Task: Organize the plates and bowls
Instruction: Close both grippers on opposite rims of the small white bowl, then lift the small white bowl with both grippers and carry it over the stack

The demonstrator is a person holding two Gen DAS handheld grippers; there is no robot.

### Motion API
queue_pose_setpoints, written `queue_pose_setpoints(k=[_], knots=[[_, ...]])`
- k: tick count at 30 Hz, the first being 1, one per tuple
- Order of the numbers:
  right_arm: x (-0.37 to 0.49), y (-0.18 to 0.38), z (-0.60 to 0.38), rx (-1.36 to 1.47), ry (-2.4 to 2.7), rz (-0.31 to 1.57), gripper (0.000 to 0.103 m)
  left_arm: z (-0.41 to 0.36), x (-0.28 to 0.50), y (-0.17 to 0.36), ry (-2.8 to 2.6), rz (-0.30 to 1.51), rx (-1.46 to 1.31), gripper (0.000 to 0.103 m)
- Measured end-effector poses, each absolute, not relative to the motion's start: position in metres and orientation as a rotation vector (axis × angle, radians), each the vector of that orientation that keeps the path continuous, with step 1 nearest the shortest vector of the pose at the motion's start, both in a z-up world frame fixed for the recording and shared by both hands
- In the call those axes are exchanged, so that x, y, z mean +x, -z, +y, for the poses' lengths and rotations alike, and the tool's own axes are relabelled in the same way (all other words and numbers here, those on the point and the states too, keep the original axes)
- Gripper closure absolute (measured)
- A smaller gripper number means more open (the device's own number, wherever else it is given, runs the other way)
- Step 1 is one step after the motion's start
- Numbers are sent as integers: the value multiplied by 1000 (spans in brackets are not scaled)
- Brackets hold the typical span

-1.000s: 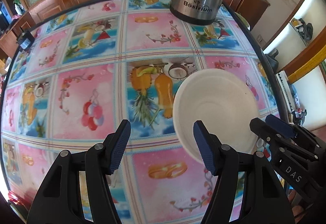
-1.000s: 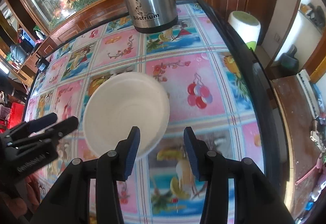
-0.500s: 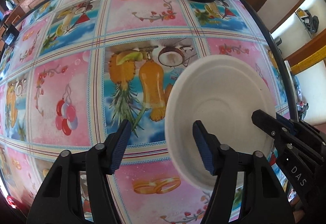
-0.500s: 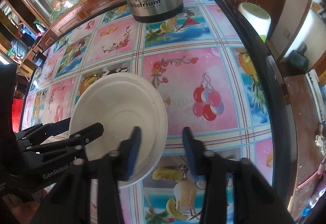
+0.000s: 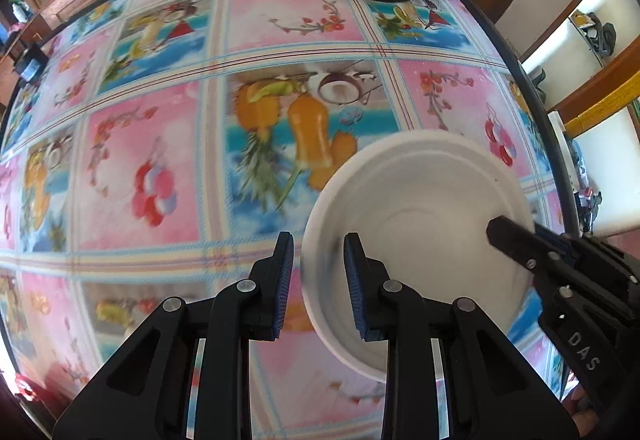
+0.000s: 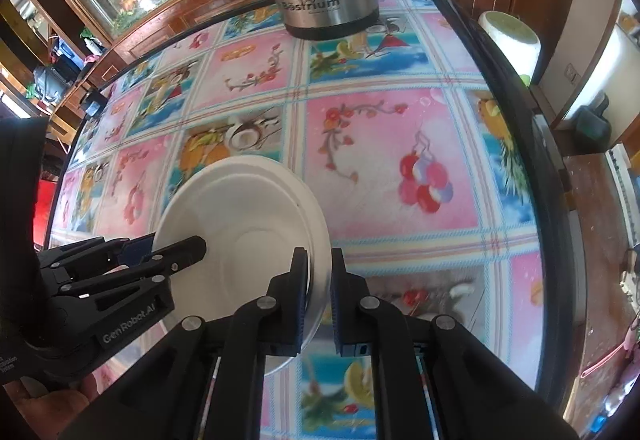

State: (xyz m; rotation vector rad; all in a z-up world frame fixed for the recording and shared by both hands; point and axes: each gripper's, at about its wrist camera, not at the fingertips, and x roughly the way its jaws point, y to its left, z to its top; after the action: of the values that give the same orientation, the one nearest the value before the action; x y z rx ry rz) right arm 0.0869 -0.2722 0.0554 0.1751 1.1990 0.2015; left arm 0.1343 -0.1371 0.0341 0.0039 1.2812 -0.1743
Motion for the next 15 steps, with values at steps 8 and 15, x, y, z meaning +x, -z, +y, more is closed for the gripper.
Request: queue_pose_setpoints(k=[8, 15], knots=[[55, -70, -233, 164, -264, 1195, 94, -100, 90, -63, 143, 1222, 0, 78], [25, -92, -189, 143, -343, 1179, 94, -50, 50, -81, 89, 1191, -51, 78]])
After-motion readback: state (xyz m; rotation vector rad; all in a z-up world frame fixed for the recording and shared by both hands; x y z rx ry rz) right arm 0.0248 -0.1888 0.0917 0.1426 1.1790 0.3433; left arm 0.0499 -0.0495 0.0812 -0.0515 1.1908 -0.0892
